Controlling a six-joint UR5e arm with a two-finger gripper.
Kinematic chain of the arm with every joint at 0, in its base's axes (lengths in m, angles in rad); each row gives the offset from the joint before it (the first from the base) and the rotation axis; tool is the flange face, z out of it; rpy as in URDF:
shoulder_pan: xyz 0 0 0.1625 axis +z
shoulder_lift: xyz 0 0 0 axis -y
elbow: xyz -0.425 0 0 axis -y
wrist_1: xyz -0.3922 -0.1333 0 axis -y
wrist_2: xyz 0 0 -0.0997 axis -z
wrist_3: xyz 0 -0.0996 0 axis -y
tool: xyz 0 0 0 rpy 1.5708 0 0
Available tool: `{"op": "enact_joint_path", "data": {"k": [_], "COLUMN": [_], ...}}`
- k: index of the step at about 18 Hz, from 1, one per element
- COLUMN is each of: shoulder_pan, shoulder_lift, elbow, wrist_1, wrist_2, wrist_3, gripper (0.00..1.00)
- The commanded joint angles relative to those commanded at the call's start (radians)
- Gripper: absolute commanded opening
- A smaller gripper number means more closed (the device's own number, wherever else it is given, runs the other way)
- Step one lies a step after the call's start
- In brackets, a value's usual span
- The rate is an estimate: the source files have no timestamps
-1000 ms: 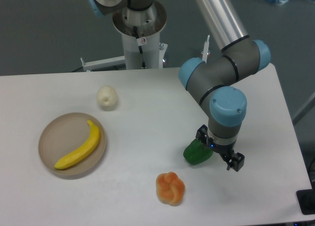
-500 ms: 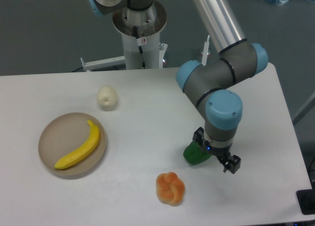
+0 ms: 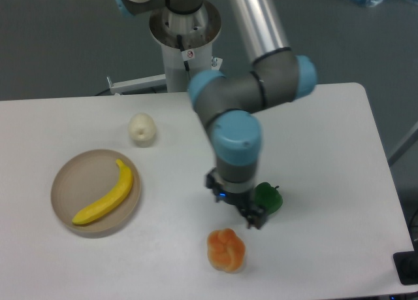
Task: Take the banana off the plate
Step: 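Lower the open gripper over the yellow banana on the plate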
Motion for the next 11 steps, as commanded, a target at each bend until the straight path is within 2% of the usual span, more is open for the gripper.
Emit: {"op": "enact_joint_path", "data": {"k": [4,6,11], "shoulder_pan": [-0.104,-0.146,-0.233], "shoulder_lift": [0.017,0.017,-0.024], "elbow": [-0.064,-0.077,-0.091], "wrist_1": [0.009,0.009,0.014], "wrist_2": [0.003,0.005,0.006], "wrist_3": [-0.092,-0.120,-0.209], "gripper": [1.00,1.00,1.00]}}
